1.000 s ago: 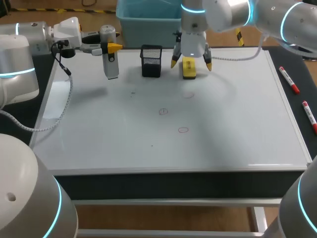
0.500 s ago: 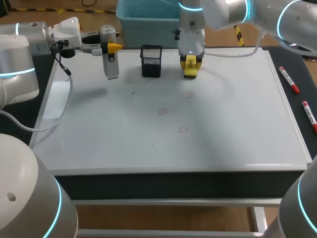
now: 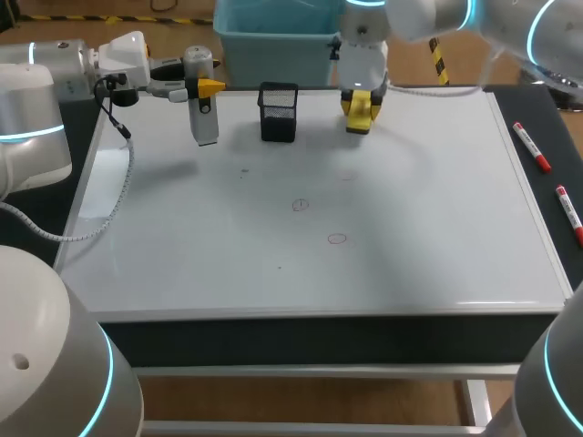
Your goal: Pick up the inspection probe, press it on each red-marked spot on the whiteboard one by one, put down the probe, pick up the eraser, and wipe off all the red marks.
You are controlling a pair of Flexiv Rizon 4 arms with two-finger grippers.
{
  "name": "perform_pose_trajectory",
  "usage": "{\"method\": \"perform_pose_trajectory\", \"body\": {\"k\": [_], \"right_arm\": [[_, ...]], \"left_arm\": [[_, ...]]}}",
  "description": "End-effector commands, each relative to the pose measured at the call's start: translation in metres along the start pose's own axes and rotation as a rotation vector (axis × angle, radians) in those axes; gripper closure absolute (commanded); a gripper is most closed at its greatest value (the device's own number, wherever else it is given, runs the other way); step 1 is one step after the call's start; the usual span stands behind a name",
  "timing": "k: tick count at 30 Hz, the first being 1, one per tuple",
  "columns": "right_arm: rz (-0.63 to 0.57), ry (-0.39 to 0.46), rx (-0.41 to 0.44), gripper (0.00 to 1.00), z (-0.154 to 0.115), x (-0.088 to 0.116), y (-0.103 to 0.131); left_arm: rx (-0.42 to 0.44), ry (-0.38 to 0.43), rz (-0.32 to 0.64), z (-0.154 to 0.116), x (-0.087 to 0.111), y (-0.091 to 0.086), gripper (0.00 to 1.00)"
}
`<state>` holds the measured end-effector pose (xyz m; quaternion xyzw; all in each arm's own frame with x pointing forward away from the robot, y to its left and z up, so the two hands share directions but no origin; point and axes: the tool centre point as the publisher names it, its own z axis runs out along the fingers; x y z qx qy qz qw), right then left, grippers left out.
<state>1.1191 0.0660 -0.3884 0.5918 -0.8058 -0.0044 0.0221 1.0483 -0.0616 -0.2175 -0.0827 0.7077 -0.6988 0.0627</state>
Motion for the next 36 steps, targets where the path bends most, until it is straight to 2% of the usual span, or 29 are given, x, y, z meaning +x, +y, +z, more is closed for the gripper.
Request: {"method": "perform_pose_trajectory", "body": {"k": [1, 8, 19, 29, 36], "right_arm": [[0.010, -0.014, 0.043, 1.00, -0.020, 0.029, 0.020], [0.094, 0.001, 0.039, 1.00, -0.023, 0.066, 0.031], [0.223, -0.021, 0.037, 1.00, -0.028, 0.117, 0.046], [0.282, -0.031, 0.037, 1.00, -0.027, 0.142, 0.050], [0.302, -0.047, 0.036, 1.00, -0.025, 0.150, 0.054]], "left_arm": [[0.001, -0.001, 0.002, 0.001, 0.000, -0.001, 1.00], [0.001, -0.001, 0.002, 0.001, 0.000, -0.001, 1.00], [0.001, -0.001, 0.002, 0.001, 0.000, -0.001, 1.00], [0.001, -0.001, 0.002, 0.001, 0.000, -0.001, 1.00], [0.001, -0.001, 0.002, 0.001, 0.000, -0.001, 1.00]]}}
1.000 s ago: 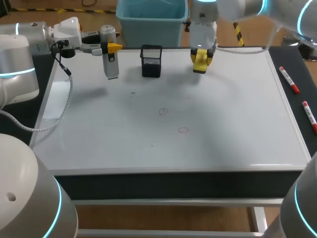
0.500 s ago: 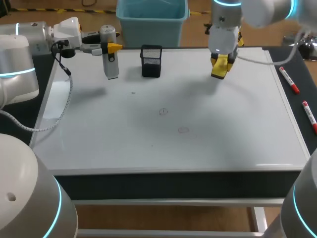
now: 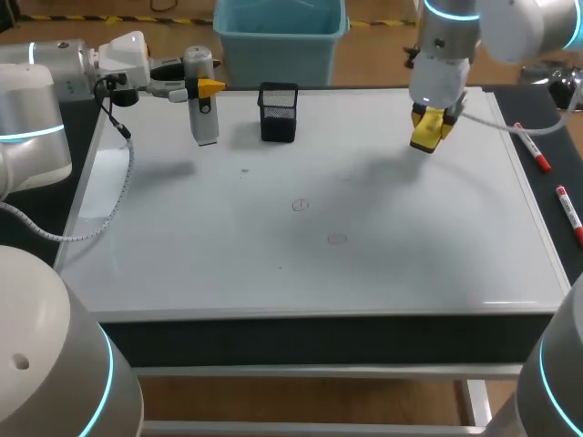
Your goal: Pick up the inspection probe, press it on each red-marked spot on the whiteboard one by one, put down the probe, pick up the eraser, and wipe off all the red marks.
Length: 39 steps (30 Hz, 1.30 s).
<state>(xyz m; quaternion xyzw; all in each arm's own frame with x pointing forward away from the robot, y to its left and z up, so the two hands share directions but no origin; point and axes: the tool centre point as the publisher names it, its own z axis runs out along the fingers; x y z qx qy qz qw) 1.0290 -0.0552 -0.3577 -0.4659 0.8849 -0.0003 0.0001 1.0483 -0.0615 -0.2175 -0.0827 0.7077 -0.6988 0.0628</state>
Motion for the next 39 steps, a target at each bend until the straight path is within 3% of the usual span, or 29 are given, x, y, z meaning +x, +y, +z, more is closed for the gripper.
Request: {"method": "perform_pose_trajectory", "body": {"k": [1, 39], "right_arm": [[0.005, -0.014, 0.005, 1.00, -0.0009, 0.0083, 0.0020], [0.013, 0.008, 0.003, 1.00, 0.0011, 0.0108, 0.0032]], "left_arm": [[0.001, -0.001, 0.001, 0.0006, -0.0002, -0.0007, 1.00], [0.001, -0.001, 0.001, 0.0006, -0.0002, -0.0007, 1.00]]}}
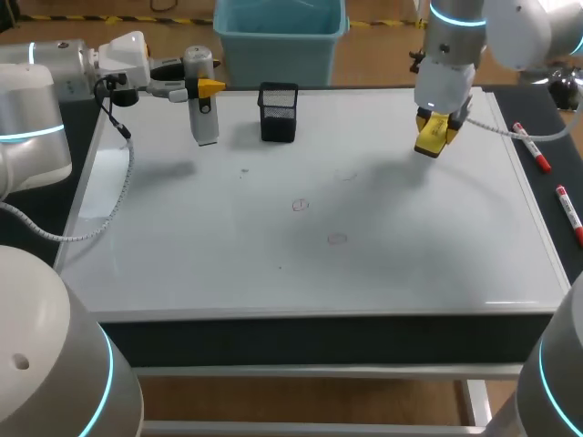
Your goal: Pick up the inspection probe, press it on each red-marked spot on the whiteboard one by one, put down the probe, pick up the eraser, and wipe off all the red marks.
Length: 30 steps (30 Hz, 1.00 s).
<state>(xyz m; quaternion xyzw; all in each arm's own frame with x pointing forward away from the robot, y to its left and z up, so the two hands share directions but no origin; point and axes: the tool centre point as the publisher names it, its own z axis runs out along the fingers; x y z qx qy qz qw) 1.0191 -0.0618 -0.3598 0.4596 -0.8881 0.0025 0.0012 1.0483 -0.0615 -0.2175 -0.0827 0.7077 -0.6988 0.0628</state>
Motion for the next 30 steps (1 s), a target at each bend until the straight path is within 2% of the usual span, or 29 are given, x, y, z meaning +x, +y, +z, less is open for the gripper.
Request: {"method": "perform_pose_trajectory", "body": {"k": [1, 7, 13, 22, 30], "right_arm": [[-0.002, 0.004, 0.000, 1.00, -0.001, 0.000, -0.001], [-0.002, 0.004, 0.000, 1.00, -0.001, 0.000, -0.001], [-0.002, 0.004, 0.000, 1.00, -0.001, 0.000, -0.001], [-0.002, 0.004, 0.000, 1.00, -0.001, 0.000, -0.001], [-0.002, 0.004, 0.000, 1.00, -0.001, 0.000, -0.001]], "left_arm": [[0.001, -0.001, 0.001, 0.001, 0.000, -0.001, 1.00], [0.001, -0.001, 0.001, 0.001, 0.000, -0.001, 1.00], [0.002, 0.043, -0.003, 0.012, 0.014, -0.002, 1.00], [0.026, 0.146, 0.010, 0.037, 0.056, -0.014, 1.00], [0.067, 0.261, -0.005, 0.063, 0.096, -0.013, 1.00]]}}
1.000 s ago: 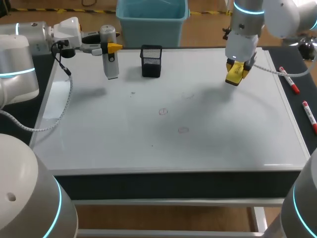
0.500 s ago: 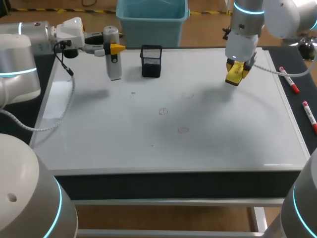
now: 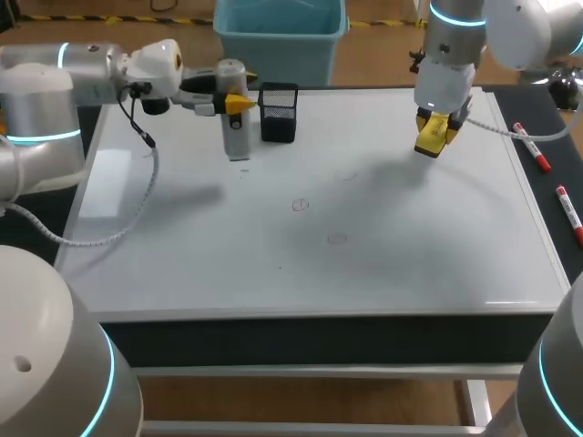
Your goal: Pick up the inspection probe, press it on each red-marked spot on the whiteboard one by one, put down the probe, pick up the eraser, and wipe off all the red marks.
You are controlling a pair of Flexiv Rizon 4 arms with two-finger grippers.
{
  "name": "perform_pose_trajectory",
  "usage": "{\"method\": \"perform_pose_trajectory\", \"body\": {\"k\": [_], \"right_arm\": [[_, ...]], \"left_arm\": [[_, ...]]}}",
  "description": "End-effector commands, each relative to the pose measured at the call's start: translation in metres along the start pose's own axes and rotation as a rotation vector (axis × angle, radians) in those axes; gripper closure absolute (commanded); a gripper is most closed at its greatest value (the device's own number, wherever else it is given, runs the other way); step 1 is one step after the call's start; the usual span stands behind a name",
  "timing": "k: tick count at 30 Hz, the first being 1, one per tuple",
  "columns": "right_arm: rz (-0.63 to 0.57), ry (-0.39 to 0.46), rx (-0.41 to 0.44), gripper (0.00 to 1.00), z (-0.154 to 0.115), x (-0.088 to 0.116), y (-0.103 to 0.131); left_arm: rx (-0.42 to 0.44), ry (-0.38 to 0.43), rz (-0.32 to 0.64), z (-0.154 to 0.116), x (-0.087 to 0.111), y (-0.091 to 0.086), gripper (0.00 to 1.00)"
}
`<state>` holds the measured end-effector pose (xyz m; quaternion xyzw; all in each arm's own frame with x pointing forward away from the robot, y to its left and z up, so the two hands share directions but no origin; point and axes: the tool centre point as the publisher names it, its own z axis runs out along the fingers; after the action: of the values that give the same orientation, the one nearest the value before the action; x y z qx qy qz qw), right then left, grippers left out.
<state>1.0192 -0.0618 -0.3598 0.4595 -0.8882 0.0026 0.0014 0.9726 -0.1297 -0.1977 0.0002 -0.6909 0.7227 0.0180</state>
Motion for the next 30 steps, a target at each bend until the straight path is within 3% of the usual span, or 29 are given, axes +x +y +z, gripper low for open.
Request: {"method": "perform_pose_trajectory", "body": {"k": [1, 9, 15, 30], "right_arm": [[-0.002, 0.003, 0.000, 1.00, -0.001, 0.000, -0.001], [-0.002, 0.003, 0.000, 1.00, -0.001, 0.000, -0.001], [-0.002, 0.003, 0.000, 1.00, -0.001, 0.000, -0.001], [-0.002, 0.003, 0.000, 1.00, -0.001, 0.000, -0.001]], "left_arm": [[0.012, 0.038, -0.003, 0.018, 0.008, 0.007, 1.00], [0.040, 0.151, -0.014, 0.050, 0.028, 0.024, 1.00], [0.015, 0.224, -0.024, 0.075, 0.037, 0.037, 1.00], [0.032, 0.277, -0.015, 0.101, 0.041, 0.058, 1.00]]}}
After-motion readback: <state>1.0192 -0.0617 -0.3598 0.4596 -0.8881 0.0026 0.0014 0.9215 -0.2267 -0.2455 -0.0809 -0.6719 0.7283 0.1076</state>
